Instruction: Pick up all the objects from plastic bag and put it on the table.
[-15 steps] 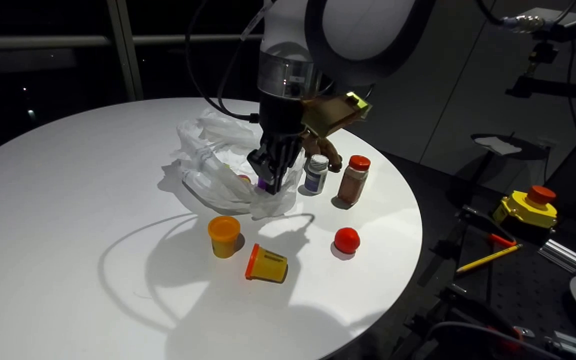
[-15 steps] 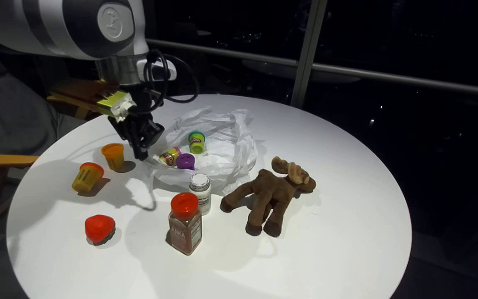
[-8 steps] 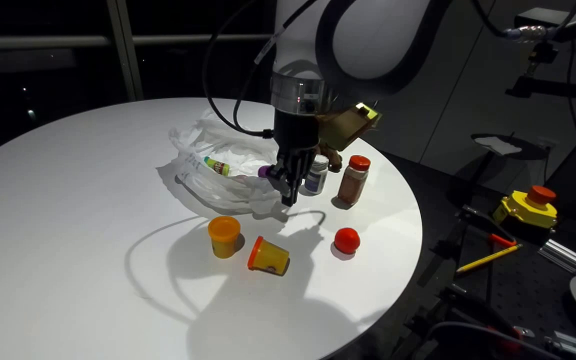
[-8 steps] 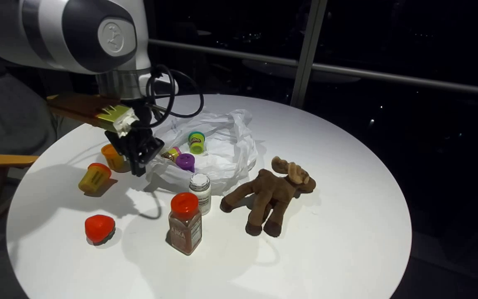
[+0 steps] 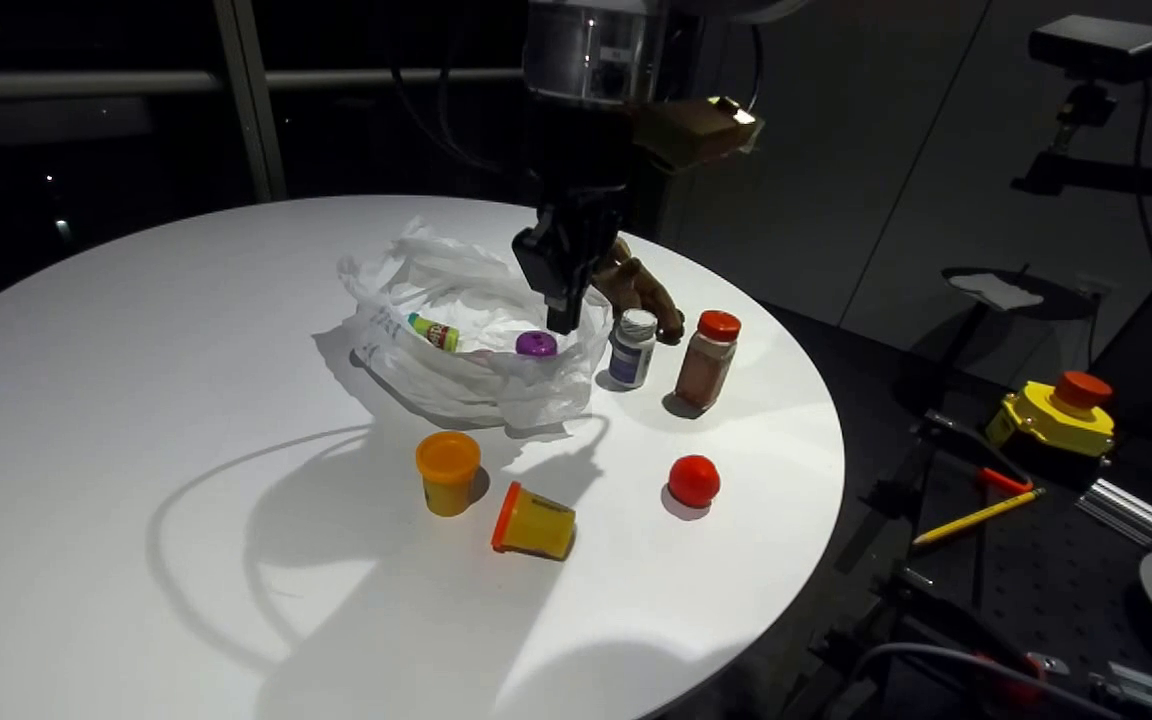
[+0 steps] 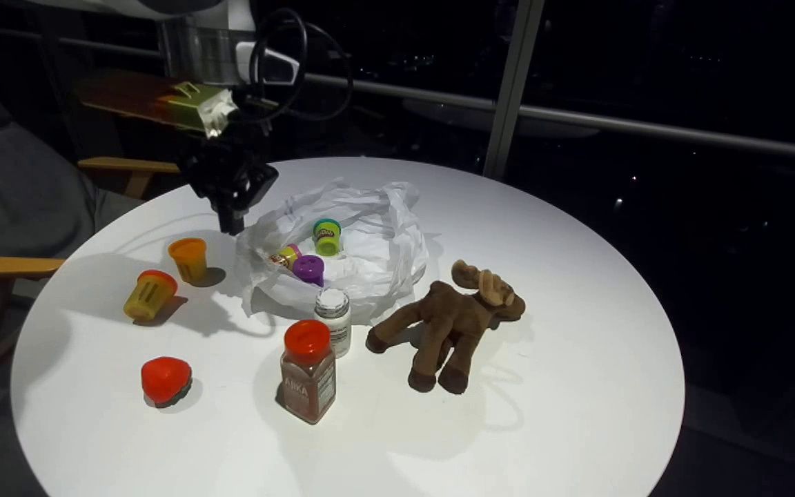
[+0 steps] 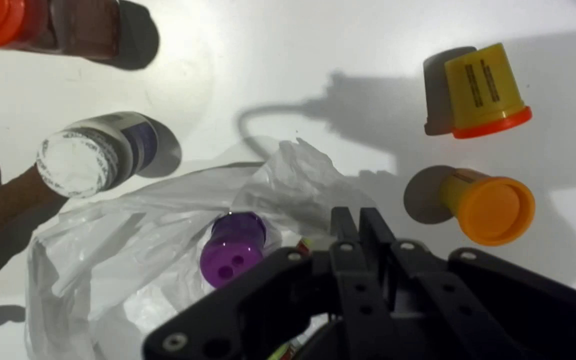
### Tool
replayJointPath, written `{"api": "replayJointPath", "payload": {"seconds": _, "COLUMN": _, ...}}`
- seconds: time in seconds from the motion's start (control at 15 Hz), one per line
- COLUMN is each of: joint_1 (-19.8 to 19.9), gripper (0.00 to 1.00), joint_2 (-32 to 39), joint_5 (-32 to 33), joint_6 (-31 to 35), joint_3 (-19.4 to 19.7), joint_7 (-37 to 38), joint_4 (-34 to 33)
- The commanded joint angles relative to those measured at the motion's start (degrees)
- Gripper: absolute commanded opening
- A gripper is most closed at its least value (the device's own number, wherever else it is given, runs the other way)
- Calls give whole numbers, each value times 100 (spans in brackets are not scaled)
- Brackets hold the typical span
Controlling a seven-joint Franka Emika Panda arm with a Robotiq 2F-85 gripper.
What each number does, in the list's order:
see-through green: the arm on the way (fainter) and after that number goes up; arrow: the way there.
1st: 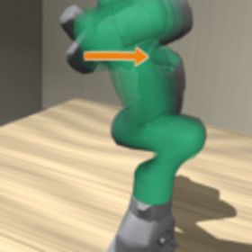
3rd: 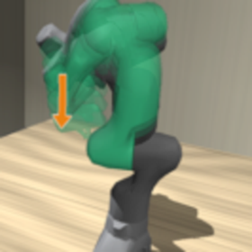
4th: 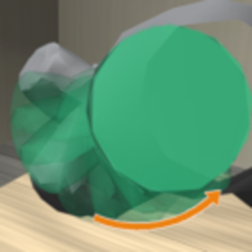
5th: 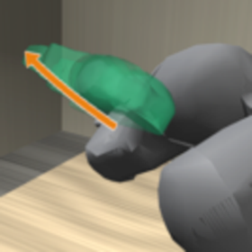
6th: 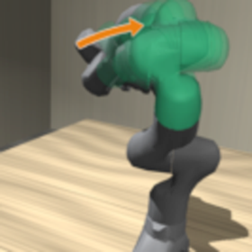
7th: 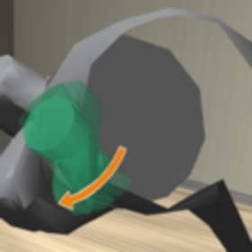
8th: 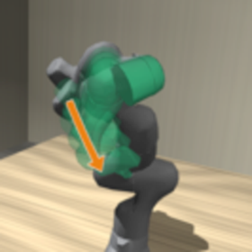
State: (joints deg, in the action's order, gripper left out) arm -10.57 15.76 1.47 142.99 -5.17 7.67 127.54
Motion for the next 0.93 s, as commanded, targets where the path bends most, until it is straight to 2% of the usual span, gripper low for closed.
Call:
{"api": "replayJointPath", "payload": {"seconds": 0.0, "joint_1": 92, "gripper": 12, "joint_2": 59, "joint_5": -108, "joint_6": 44, "joint_3": -81, "joint_7": -120, "joint_4": -307}}
{"api": "replayJointPath", "payload": {"seconds": 0.07, "joint_1": 77, "gripper": 13, "joint_2": 132, "joint_5": -79, "joint_6": 22, "joint_3": -76, "joint_7": -93, "joint_4": -373}}
{"api": "replayJointPath", "payload": {"seconds": 0.13, "joint_1": 83, "gripper": 37, "joint_2": 162, "joint_5": -135, "joint_6": -88, "joint_3": -101, "joint_7": -116, "joint_4": -434}}
{"api": "replayJointPath", "payload": {"seconds": 0.27, "joint_1": 89, "gripper": 39, "joint_2": 206, "joint_5": -175, "joint_6": -294, "joint_3": -127, "joint_7": -147, "joint_4": -581}}
{"api": "replayJointPath", "payload": {"seconds": 0.4, "joint_1": 94, "gripper": 51, "joint_2": 124, "joint_5": -119, "joint_6": -649, "joint_3": -111, "joint_7": -169, "joint_4": -739}}
{"api": "replayJointPath", "payload": {"seconds": 0.73, "joint_1": -30, "gripper": 89, "joint_2": -150, "joint_5": 263, "joint_6": -2002, "joint_3": -89, "joint_7": -55, "joint_4": -1357}}
{"api": "replayJointPath", "payload": {"seconds": 0.87, "joint_1": -7, "gripper": 100, "joint_2": -8, "joint_5": 392, "joint_6": -2095, "joint_3": -109, "joint_7": -257, "joint_4": -1647}}
